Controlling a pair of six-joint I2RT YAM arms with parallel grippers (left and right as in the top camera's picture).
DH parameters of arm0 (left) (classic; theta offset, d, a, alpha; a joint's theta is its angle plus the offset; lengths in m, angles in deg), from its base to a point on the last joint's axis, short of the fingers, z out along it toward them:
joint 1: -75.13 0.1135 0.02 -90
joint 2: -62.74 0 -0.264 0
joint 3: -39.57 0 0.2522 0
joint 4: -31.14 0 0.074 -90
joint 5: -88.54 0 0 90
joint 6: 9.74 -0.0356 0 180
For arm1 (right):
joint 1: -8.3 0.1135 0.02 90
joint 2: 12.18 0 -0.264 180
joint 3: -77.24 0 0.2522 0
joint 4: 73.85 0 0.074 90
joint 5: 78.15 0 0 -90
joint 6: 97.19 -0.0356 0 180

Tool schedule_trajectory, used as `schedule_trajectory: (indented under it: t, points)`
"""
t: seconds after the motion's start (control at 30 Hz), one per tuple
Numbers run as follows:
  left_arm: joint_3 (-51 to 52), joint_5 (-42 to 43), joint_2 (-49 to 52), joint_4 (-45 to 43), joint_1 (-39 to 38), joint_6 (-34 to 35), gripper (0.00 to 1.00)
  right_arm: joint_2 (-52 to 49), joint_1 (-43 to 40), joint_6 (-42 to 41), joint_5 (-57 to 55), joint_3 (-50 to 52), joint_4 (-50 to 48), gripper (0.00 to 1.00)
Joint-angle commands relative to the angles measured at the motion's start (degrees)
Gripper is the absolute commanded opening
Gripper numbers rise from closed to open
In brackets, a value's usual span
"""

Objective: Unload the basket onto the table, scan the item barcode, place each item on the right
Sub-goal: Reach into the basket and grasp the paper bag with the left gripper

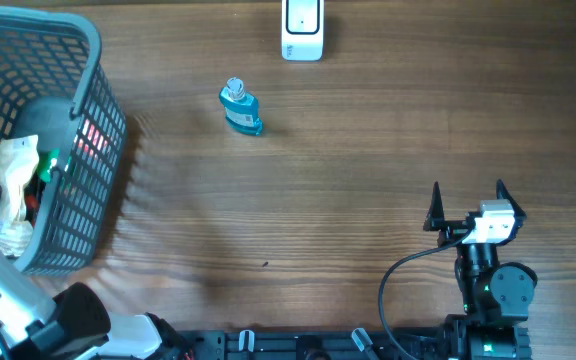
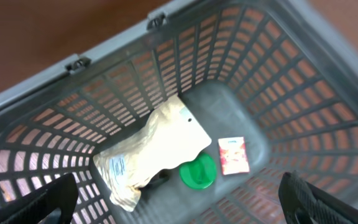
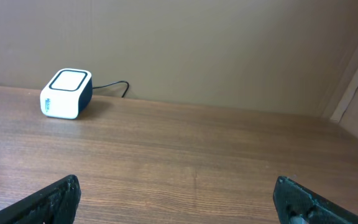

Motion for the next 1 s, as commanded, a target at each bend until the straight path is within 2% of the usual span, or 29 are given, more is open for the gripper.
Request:
schedule_trajectory:
  t: [0.0, 0.17, 0.27, 0.53, 0.6, 0.73, 0.87, 0.97]
  points:
    - [8.94, 1.25, -0.09, -3.08, 0.79, -4.85, 1.0, 0.0, -0.24, 0.61, 0.92, 0.04, -0.13, 1.0]
    - [24.59, 1.07, -0.15, -9.33, 0.79, -6.97, 1.0, 0.0, -0.24, 0.61, 0.92, 0.04, -0.13, 1.0]
    - [30.05, 0.96, -0.15, -11.37, 0.81, -8.72, 1.0, 0.0, -0.24, 0.59, 0.92, 0.04, -0.13, 1.0]
    - [33.38, -10.56, 0.48, -15.43, 0.83, -9.9, 1.0, 0.0, -0.22, 0.61, 0.92, 0.04, -0.13, 1.0]
    - [33.38, -10.75, 1.07, -15.43, 0.85, -13.38, 1.0, 0.0, -0.24, 0.59, 0.92, 0.04, -0.13, 1.0]
    - [33.73, -8.74, 1.99, -16.09, 0.85, -13.4, 1.0, 0.0, -0.22, 0.59, 0.92, 0.04, -0.13, 1.0]
    - [36.09, -4.7, 2.51, -16.24, 0.85, -22.86, 1.0, 0.0, -0.24, 0.59, 0.92, 0.04, -0.13, 1.0]
    - [41.48, -5.03, 2.51, -20.24, 1.18, -25.4, 1.0, 0.0, -0.24, 0.61, 0.92, 0.04, -0.13, 1.0]
